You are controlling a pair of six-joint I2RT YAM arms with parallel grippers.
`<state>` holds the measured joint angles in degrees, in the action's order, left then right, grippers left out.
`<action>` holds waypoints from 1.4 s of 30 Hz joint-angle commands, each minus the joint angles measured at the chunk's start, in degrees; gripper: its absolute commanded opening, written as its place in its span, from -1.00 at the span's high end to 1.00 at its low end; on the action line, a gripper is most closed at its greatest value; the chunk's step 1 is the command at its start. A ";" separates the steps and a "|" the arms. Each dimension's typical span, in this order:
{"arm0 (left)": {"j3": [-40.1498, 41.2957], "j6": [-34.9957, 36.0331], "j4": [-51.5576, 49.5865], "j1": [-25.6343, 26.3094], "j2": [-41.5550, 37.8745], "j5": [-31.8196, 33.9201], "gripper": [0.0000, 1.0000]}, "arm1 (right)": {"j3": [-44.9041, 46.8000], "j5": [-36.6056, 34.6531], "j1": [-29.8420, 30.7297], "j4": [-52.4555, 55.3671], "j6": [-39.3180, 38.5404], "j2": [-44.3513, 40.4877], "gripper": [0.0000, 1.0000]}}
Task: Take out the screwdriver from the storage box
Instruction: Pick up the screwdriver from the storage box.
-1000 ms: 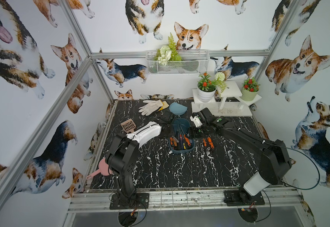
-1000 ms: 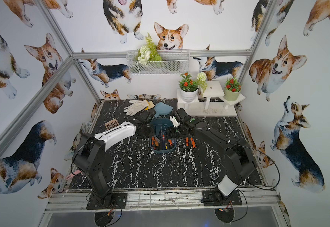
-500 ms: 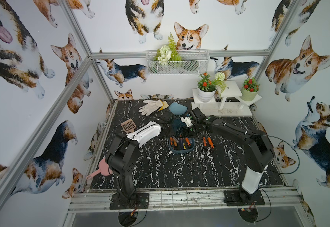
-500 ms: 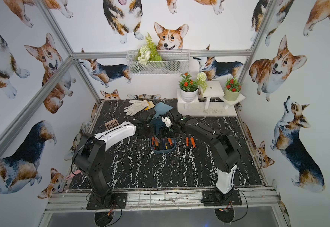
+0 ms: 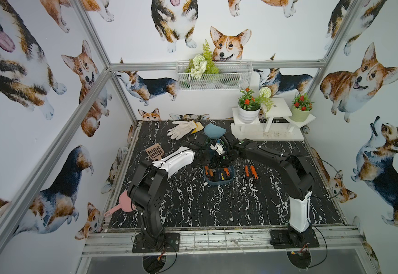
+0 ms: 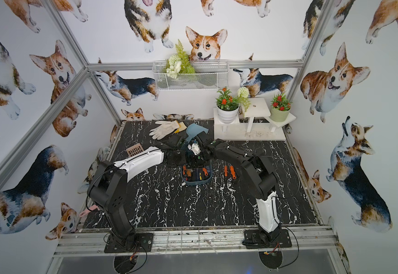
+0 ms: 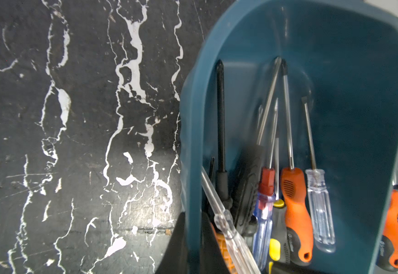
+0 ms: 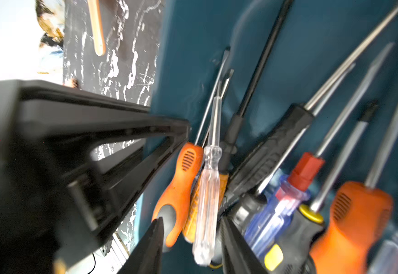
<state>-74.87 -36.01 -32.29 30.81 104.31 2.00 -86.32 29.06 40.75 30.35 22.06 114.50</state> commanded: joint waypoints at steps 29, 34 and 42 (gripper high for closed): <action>-0.54 -0.12 1.97 0.10 0.28 -0.59 1.00 | -0.72 -0.47 0.64 3.53 -1.33 0.71 0.80; -0.49 -0.17 1.97 0.08 0.37 -0.33 1.00 | 0.79 -1.35 0.64 2.57 -0.82 -1.55 0.97; -0.59 -0.14 1.88 0.06 0.38 0.10 1.00 | 2.51 -3.44 0.64 2.17 0.14 -3.66 1.00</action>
<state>-74.89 -36.05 -32.29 30.81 104.75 2.00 -84.27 26.76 41.25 33.69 21.30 111.61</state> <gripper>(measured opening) 0.120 0.157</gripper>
